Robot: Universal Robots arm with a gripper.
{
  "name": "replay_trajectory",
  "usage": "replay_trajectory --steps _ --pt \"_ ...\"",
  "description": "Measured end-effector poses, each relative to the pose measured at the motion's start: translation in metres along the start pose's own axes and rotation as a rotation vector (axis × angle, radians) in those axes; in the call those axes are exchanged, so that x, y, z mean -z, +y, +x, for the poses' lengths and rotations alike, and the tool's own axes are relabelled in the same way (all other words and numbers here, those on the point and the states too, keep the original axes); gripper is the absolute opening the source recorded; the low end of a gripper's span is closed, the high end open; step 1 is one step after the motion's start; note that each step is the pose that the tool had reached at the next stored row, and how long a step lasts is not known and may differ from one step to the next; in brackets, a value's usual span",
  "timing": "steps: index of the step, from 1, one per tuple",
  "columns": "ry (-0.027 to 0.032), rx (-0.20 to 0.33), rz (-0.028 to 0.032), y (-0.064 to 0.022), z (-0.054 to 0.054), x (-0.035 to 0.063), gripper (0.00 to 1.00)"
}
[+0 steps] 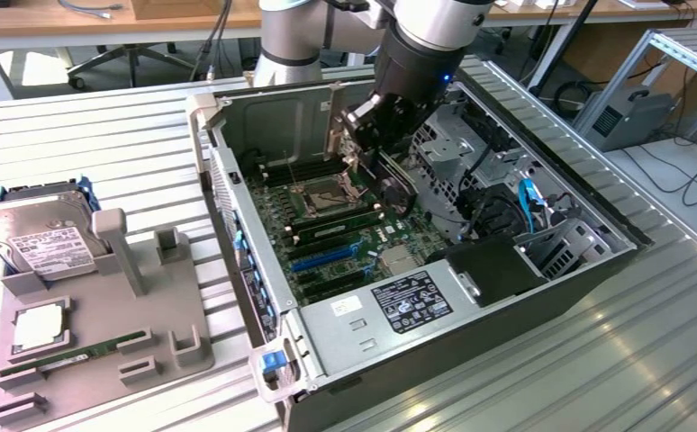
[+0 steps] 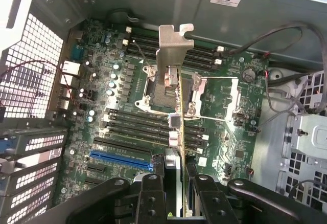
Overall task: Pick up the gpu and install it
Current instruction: 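Insert the gpu into the slot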
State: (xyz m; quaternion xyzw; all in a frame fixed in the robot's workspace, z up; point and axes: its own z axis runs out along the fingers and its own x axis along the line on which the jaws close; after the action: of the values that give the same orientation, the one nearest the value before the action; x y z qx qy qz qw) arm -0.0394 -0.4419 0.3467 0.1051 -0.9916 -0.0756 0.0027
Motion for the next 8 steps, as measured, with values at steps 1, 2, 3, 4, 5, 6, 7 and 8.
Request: replay_trajectory --steps 1,2,3,4,5,6,7,8 --pt "0.0004 0.003 0.0 0.0 0.0 0.0 0.27" --pt "0.0008 0.005 0.0 0.0 0.0 0.0 0.27" --pt "0.0012 0.008 -0.0001 0.0 0.0 0.0 0.27" --pt "0.0016 0.01 -0.0001 0.0 0.0 0.0 0.27" --pt "0.0019 0.012 -0.0001 0.0 0.0 0.0 0.27" --pt "0.0024 0.015 -0.0001 0.0 0.0 0.0 0.27" --pt "0.0027 0.018 -0.0001 0.0 0.0 0.0 0.27" --pt "0.0031 0.02 -0.0002 0.0 0.0 0.0 0.27"
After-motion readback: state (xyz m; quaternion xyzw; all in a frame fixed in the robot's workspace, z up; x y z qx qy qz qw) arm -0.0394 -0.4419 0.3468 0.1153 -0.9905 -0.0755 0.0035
